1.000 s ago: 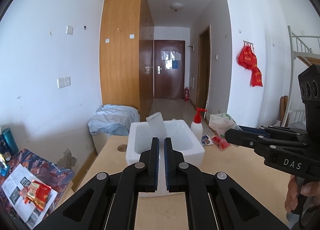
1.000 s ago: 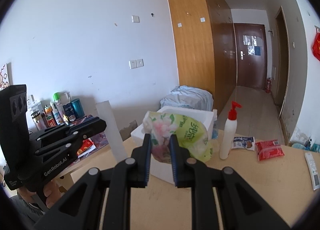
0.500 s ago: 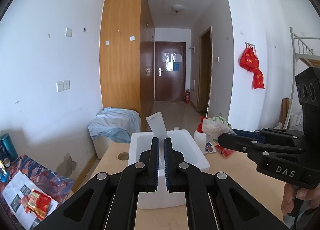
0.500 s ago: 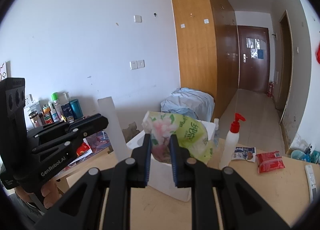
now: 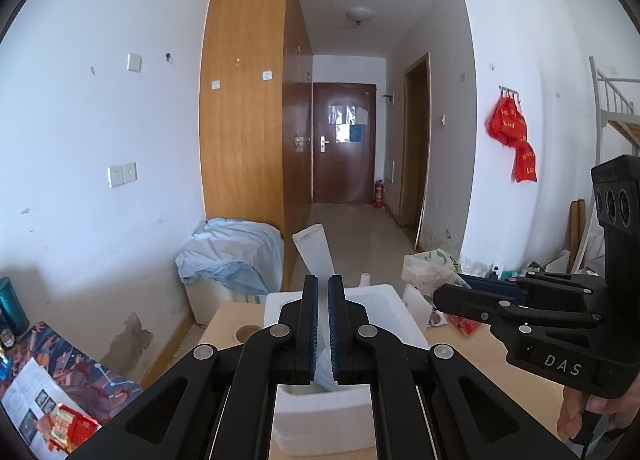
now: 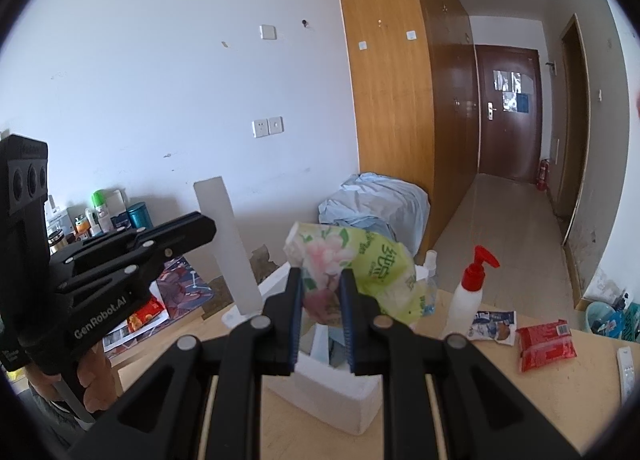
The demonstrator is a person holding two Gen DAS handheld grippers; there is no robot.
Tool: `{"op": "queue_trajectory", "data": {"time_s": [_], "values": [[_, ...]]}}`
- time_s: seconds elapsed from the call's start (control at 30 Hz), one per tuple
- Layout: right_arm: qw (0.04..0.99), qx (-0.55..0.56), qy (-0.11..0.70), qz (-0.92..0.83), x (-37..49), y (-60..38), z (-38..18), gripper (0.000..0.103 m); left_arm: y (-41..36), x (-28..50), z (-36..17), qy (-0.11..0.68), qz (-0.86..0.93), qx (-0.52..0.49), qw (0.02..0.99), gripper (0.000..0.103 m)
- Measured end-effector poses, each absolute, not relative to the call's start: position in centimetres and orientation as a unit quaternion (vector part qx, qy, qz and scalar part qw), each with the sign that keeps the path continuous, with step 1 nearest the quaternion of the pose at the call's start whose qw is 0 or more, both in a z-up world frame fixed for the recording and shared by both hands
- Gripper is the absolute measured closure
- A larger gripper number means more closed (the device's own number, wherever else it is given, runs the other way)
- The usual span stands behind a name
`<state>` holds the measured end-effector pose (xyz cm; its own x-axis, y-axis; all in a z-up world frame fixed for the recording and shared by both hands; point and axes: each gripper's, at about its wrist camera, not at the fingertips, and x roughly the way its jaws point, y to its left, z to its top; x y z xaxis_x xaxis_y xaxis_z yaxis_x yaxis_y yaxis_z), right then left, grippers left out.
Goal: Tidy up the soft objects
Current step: 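Carry the white roll and green packet with both grippers over the foam box, then open the left gripper to drop the white roll into the foam box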
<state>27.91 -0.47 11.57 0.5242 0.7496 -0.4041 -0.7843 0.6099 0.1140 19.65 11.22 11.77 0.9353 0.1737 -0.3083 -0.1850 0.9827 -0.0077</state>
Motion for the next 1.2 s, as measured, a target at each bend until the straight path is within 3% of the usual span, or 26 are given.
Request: {"op": "queue_trajectory", "data": {"time_s": [1.0,1.13,1.2], "values": [[0.86,-0.033,0.243,0.448,33.0,1.3,9.0,0.082,12.4,28.2,7.4,0.216,0.085,-0.029,0.972,0.097],[0.861,-0.034,0.242,0.446,32.9,1.4,9.2,0.082,12.8,28.2,7.4,0.217,0.091,-0.036,0.971,0.092],[0.862,-0.034,0.241,0.445,32.9,1.4,9.3,0.082,13.1,28.1,7.3,0.221,0.095,-0.04,0.97,0.078]]}}
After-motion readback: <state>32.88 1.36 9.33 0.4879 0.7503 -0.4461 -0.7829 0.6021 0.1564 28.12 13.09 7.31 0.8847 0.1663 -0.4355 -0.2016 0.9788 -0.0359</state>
